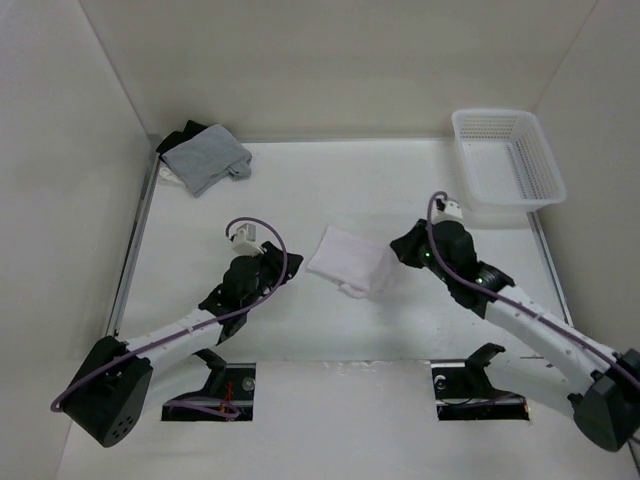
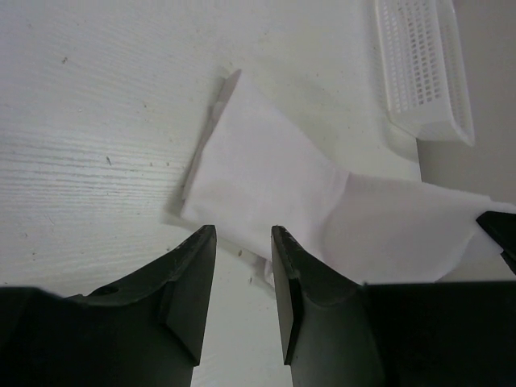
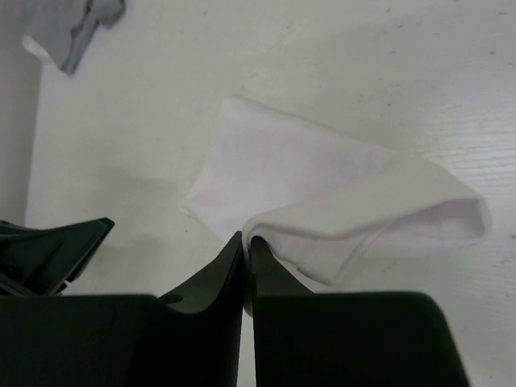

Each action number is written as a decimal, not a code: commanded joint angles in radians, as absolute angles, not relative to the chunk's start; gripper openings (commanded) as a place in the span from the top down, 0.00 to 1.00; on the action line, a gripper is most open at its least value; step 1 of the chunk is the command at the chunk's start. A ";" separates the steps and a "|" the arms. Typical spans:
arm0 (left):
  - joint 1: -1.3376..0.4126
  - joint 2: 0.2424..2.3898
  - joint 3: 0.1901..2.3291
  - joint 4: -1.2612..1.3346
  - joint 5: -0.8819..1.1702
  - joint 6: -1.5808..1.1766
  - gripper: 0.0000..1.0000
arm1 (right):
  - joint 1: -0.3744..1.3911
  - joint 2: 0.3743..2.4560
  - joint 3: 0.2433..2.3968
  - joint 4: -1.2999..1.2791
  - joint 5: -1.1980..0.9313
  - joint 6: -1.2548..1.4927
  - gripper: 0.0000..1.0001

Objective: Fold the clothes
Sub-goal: Fold the tank top

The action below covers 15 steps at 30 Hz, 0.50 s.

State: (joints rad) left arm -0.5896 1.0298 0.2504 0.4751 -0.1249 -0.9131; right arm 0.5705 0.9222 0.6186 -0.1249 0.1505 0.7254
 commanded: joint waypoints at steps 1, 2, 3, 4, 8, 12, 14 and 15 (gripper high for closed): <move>-0.582 0.983 0.269 0.535 -0.132 -0.917 0.68 | 0.663 1.102 0.786 -0.187 0.207 0.601 0.92; -0.579 0.977 0.264 0.534 -0.129 -0.917 0.68 | 0.691 1.174 0.837 -0.193 0.206 0.588 0.92; -0.574 0.967 0.258 0.531 -0.126 -0.919 0.68 | 0.711 1.233 0.874 -0.196 0.206 0.578 0.92; -0.568 0.956 0.250 0.531 -0.123 -0.919 0.68 | 0.734 1.303 0.923 -0.201 0.204 0.563 0.91; -0.536 0.916 0.227 0.525 -0.112 -0.930 0.67 | 0.801 1.567 1.130 -0.248 0.201 0.528 0.91; -0.504 0.884 0.224 0.515 -0.081 -0.930 0.67 | 0.850 1.764 1.314 -0.276 0.199 0.543 0.80; -0.490 0.871 0.222 0.509 -0.080 -0.930 0.66 | 0.881 1.811 1.370 -0.273 0.206 0.574 0.57; -0.482 0.870 0.222 0.506 -0.080 -0.930 0.66 | 0.893 1.816 1.382 -0.268 0.207 0.590 0.47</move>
